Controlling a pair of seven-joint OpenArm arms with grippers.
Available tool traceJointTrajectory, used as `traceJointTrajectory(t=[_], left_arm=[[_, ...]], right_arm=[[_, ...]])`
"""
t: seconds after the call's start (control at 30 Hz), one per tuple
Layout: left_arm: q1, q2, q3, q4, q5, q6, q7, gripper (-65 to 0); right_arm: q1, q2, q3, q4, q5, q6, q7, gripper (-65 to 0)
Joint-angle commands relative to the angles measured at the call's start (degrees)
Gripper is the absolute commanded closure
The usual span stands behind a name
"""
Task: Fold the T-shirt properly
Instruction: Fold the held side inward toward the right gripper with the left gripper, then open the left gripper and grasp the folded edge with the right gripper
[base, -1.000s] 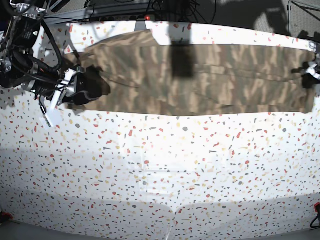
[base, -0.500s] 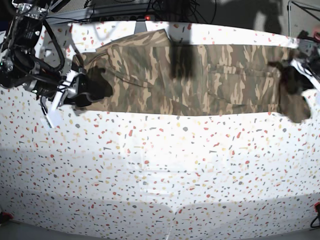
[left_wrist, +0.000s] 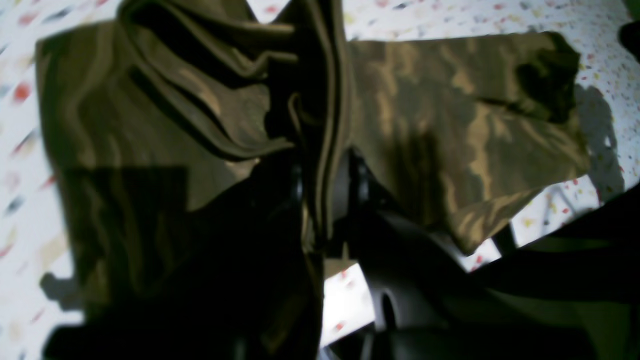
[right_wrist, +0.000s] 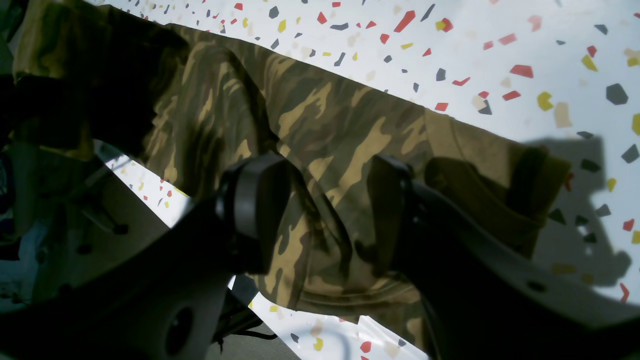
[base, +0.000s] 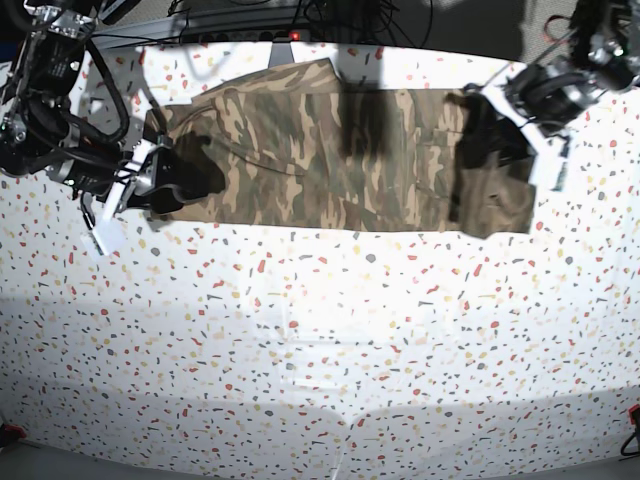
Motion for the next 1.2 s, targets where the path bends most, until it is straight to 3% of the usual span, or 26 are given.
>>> traceJointTrajectory(t=[0.0, 0.23, 0.67, 0.7, 0.8, 0.87, 1.1, 1.17], left_arm=[[-0.61, -0.2, 0.96, 0.92, 0.24, 0.24, -1.62, 0.0], [-4.92, -0.09, 8.94, 0.87, 6.54, 4.57, -2.62, 0.0], [-7.3, 1.46, 12.79, 0.87, 10.29, 4.55, -4.31, 0.0], [-7.3, 1.49, 12.79, 0.87, 10.29, 4.55, -4.63, -1.5], [-7.3, 1.49, 12.79, 0.87, 10.27, 4.52, -5.03, -21.0], [-7.3, 1.46, 12.79, 0.87, 10.27, 4.52, -5.01, -27.2], [-7.3, 1.46, 12.79, 0.87, 10.64, 4.52, -5.44, -27.1], [-7.32, 1.46, 12.7, 0.87, 14.71, 4.52, -6.84, -27.1]], right_arm=[[0.63, 0.74, 0.35, 1.03, 1.55, 0.28, 1.07, -30.4], [0.63, 0.76, 0.35, 1.03, 1.53, 0.28, 1.07, -30.4], [0.63, 0.76, 0.35, 1.03, 1.46, 0.28, 1.05, -30.4], [0.63, 0.76, 0.35, 1.03, 1.46, 0.28, 1.05, -30.4], [0.63, 0.74, 0.35, 1.03, 1.46, 0.28, 1.05, -30.4], [0.63, 0.76, 0.35, 1.03, 1.33, 0.28, 1.05, -30.4], [0.63, 0.76, 0.35, 1.03, 1.33, 0.28, 1.05, -30.4], [0.61, 0.76, 0.35, 1.03, 1.33, 0.28, 1.05, -30.4]])
